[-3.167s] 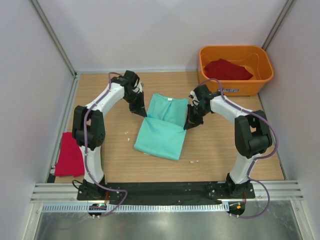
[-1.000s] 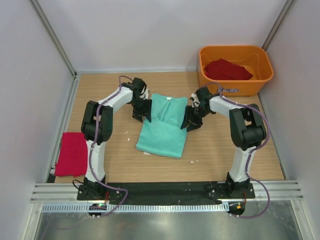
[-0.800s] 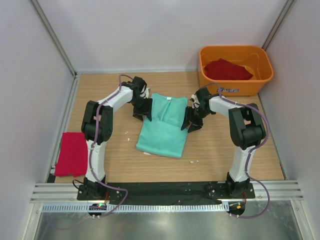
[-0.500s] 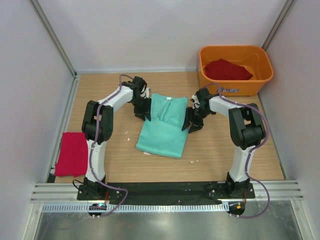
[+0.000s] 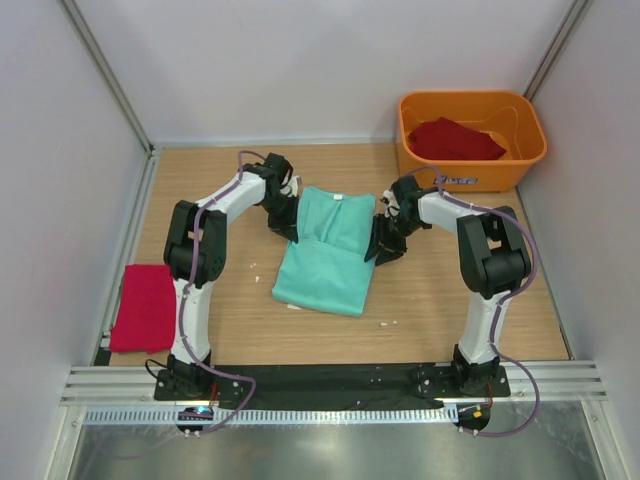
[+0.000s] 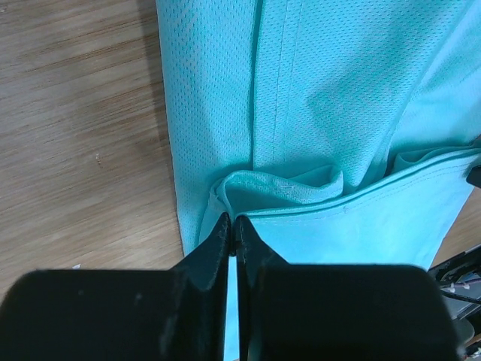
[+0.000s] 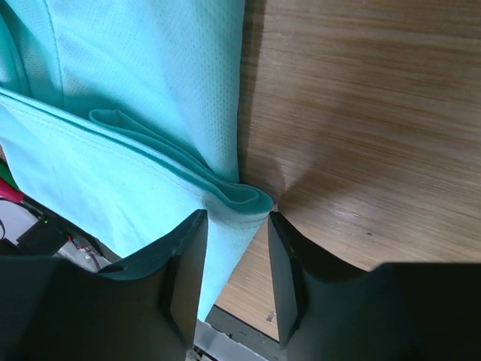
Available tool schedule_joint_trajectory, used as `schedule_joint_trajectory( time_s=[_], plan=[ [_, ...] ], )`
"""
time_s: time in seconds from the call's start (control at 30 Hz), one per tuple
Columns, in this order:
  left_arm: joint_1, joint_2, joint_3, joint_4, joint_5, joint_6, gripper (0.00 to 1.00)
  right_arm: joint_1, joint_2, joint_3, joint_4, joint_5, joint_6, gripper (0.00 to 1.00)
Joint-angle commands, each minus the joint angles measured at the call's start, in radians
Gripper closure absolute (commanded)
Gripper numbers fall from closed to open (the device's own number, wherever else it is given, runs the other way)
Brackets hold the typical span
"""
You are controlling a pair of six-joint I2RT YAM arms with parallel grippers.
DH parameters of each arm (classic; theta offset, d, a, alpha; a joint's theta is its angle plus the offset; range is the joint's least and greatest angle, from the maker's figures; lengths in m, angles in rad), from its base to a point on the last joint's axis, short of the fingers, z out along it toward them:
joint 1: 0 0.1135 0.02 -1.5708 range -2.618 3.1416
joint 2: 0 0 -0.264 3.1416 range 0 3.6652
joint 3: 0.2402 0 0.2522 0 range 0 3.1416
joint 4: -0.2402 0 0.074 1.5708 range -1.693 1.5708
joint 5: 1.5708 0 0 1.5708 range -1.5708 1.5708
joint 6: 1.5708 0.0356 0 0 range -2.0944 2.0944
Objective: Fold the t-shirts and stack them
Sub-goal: Fold the tshirt
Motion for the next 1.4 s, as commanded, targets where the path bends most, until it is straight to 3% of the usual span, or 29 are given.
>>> schedule_joint_trajectory(
  time_s=[0.0,0.17,0.33,0.6,0.9,1.13,1.37],
  plan=[
    [0.009,-0.009,0.020,0.015,0.025,-0.005,0.97,-0.004,0.011,0.006,0.036,-0.037,-0.004,0.59],
    [0.009,-0.007,0.016,0.014,0.030,-0.013,0.99,-0.003,0.025,0.042,0.043,-0.080,0.003,0.83],
    [0.012,-0.027,-0.003,0.017,0.030,-0.023,1.00,0.000,-0.037,0.070,0.035,-0.156,-0.010,0.96],
    [0.019,-0.075,-0.049,-0.009,-0.016,-0.089,1.00,0.011,-0.043,0.136,-0.003,-0.155,-0.037,0.97],
    [0.026,-0.057,-0.041,-0.017,-0.067,-0.114,1.00,0.010,0.015,0.153,0.070,-0.093,-0.042,0.97],
    [0.028,-0.027,-0.013,-0.011,-0.061,-0.115,1.00,0.007,0.101,0.202,0.064,-0.005,-0.050,0.97],
    [0.028,-0.134,-0.033,-0.009,0.000,-0.143,1.00,0.007,0.040,0.234,-0.006,-0.043,-0.048,0.96]
  ],
)
